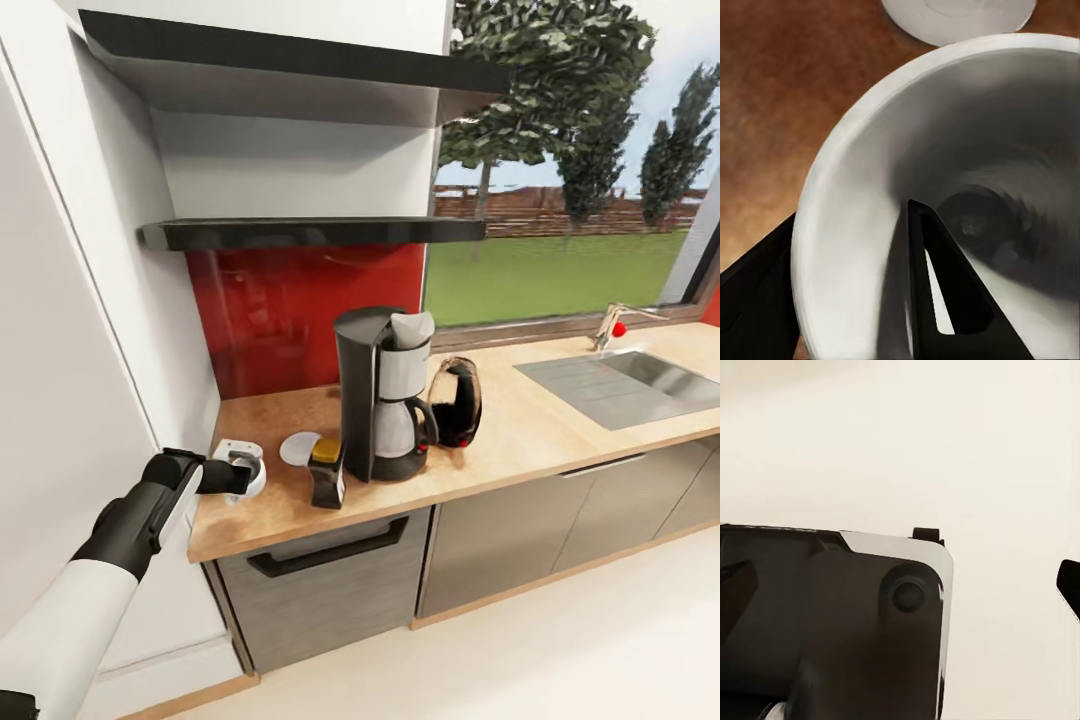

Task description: Set up a coffee station on the kitchen countertop: keep the coffee maker on the countertop, move the bottle of coffee from the kitchen shelf to the counter next to the coffee maker, place a paper coffee filter on top of the coffee maker, put the saucer next to the coffee maker with the coffee cup on the saucer, and place the electric kettle next to the coffee maker.

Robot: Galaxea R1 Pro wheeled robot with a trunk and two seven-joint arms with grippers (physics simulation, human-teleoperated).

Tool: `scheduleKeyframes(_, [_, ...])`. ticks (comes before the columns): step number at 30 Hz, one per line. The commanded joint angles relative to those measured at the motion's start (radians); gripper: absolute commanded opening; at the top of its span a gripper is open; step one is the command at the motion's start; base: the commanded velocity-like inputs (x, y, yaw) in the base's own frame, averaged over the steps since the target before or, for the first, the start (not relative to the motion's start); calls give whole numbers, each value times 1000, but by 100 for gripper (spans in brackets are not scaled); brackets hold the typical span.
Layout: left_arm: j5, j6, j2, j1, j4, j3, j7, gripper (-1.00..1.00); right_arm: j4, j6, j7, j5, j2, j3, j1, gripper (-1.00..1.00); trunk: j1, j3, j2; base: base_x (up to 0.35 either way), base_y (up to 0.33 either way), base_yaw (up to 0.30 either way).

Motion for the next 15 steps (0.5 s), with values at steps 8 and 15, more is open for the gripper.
scheduleKeyframes(8, [4, 4, 1, -1, -1, -2, 2, -100, 1, -4, 3, -10, 0, 10, -1, 100, 1, -2, -2, 79, 0, 0])
scheduleKeyframes(15, [3, 4, 1, -1, -1, -2, 2, -100, 1, -4, 3, -10, 0, 10, -1, 100, 1, -2, -2, 123, 0, 0])
